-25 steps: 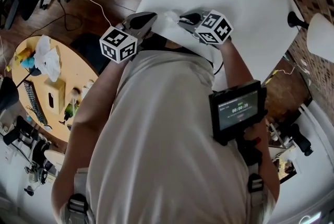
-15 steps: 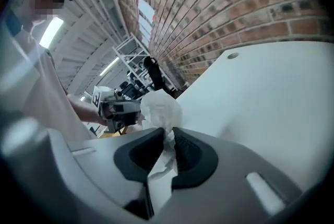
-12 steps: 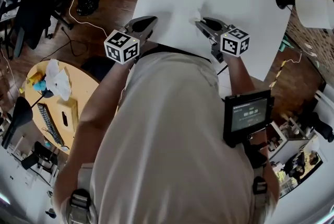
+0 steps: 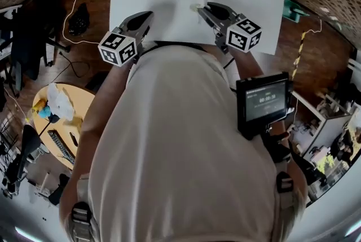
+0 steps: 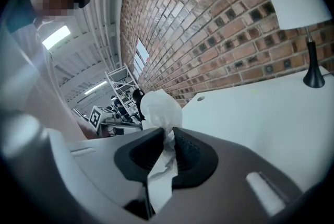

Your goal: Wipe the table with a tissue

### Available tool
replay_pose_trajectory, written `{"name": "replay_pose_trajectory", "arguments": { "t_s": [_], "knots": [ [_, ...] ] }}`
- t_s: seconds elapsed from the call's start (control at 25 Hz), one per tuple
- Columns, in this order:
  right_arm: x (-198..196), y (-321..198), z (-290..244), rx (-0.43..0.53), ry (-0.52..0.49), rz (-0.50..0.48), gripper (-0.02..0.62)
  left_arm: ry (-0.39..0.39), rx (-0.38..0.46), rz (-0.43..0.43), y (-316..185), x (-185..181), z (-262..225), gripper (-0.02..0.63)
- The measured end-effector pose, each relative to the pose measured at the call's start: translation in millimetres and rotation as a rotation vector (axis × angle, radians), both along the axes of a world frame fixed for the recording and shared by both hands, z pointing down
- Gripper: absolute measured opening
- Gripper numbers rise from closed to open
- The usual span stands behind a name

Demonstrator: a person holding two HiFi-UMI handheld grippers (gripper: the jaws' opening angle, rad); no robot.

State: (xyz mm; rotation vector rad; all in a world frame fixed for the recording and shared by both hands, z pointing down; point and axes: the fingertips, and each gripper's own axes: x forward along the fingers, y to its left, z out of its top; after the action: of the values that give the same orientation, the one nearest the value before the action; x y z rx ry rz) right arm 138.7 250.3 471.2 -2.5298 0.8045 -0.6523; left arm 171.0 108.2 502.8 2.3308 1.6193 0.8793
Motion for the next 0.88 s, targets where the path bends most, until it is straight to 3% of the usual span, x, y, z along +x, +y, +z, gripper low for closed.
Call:
{"name": "replay_pose_trajectory", "arguments": {
  "t_s": [0.44,0.72,0.88],
  "knots": [
    [-26.0,22.0,-23.3,-0.029,0.113,0.058,0.054,0.07,-0.017,0.169,73.9,-26.5,-6.3,0.006],
    [-68.2,48.0,-29.1,-0.033,0.151,0.047,0.053,0.138,-0.018,0.137,103.4,-61.6,-29.6,0.006],
    [-83.4,55.4,-21.8,-0.016,0.142,0.064,0.053,0.118,-0.045,0.121,111.2,-75.9,-26.4,0.005]
  ]
}}
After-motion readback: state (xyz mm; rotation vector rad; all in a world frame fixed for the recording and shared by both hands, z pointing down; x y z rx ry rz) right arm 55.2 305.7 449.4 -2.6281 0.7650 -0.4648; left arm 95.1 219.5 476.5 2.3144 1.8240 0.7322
